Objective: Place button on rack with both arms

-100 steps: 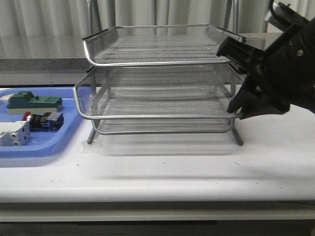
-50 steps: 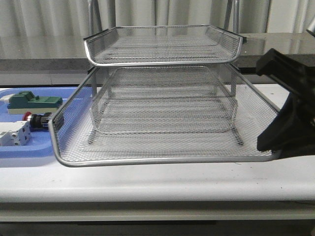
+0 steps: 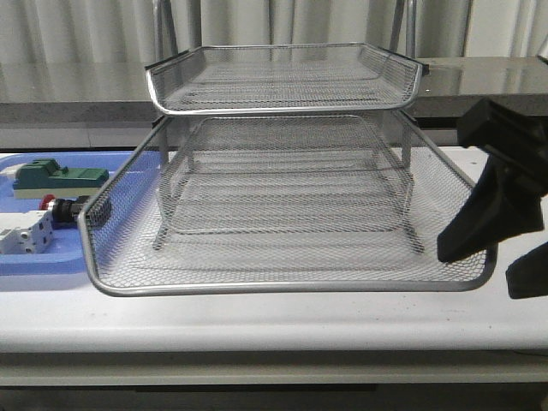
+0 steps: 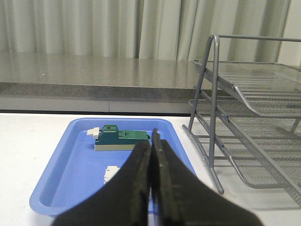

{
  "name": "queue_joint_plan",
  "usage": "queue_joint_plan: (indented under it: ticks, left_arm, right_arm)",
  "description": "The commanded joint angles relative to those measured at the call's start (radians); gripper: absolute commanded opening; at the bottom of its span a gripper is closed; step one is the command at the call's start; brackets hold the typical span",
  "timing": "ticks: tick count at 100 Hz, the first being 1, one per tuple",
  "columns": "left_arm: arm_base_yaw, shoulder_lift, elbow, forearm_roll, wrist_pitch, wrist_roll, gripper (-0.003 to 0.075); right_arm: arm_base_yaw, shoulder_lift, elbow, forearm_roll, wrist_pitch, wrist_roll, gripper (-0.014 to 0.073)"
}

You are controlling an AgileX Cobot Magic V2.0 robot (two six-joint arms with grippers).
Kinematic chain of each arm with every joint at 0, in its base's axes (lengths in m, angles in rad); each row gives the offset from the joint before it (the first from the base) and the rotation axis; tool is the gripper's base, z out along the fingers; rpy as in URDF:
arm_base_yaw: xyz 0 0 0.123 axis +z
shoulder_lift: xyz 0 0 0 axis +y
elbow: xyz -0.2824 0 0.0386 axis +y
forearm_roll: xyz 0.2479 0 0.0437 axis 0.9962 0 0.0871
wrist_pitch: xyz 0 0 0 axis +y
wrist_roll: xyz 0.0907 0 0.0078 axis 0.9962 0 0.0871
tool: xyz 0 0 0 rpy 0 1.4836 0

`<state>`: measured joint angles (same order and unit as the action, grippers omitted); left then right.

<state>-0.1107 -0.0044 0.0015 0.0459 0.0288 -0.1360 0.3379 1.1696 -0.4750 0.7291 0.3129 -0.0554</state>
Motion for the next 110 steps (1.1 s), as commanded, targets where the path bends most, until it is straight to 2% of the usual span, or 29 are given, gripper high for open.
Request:
queue_joint_plan:
  ticks: [1, 12, 23, 46, 58, 79, 98, 110]
  left_arm:
    - [0.002, -0.031, 0.044, -0.005, -0.087, -0.007, -0.002]
    - [0.002, -0.031, 0.044, -0.005, -0.087, -0.007, -0.002]
    - [0.002, -0.031, 0.044, -0.005, -0.087, -0.007, -0.002]
    - [0.002, -0.031, 0.044, -0.005, -0.087, -0.007, -0.002]
    - [0.002, -0.031, 0.044, -0.005, -0.087, -0.007, -0.002]
    - [0.002, -0.031, 0.044, -0.005, -0.087, -0.007, -0.002]
    - [0.002, -0.031, 0.044, -0.005, -0.087, -0.007, -0.002]
    - [0.002, -0.031, 0.044, -0.005, -0.087, -0.007, -0.002]
  right_arm:
    - [-0.005, -0.059, -0.023, -0.015, -0.035, -0.016, 0.0478]
    - [-0.017, -0.127, -0.023, -0.031, -0.027, -0.016, 0.0478]
    - [-0.065, -0.183, -0.034, -0.054, 0.051, -0.016, 0.0475]
    - [-0.223, -0.275, -0.169, -0.315, 0.335, -0.015, 0.047]
    - [-0.268, -0.331, -0.252, -0.417, 0.407, -0.015, 0.0447]
    - [-0.277, -0.485, -0.276, -0.545, 0.441, -0.015, 0.0442]
    - [-0.277, -0.621, -0.276, -0.729, 0.517, -0.015, 0.0442]
    - [-0.277, -0.686, -0.276, -0.764, 0.571, -0.015, 0.0442]
